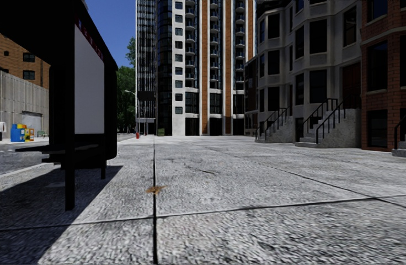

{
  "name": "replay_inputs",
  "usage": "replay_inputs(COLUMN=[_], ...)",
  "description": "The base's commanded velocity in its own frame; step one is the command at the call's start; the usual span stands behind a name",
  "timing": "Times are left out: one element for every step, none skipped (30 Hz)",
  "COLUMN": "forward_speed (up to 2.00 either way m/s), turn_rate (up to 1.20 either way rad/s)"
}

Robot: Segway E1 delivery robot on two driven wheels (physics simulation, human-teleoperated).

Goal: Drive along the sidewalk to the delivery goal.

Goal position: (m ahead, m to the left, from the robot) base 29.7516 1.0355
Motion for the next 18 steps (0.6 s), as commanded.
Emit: replay_inputs(forward_speed=[2.00,2.00,2.00,2.00,2.00,2.00,2.00,2.00,2.00,2.00,2.00,2.00,2.00,2.00,2.00,2.00,2.00,2.00], turn_rate=[0.00,0.00,0.00,0.00,0.00,0.00,0.00,0.00,0.00,0.00,0.00,0.00,0.00,0.00,0.00,0.00,0.00,0.00])
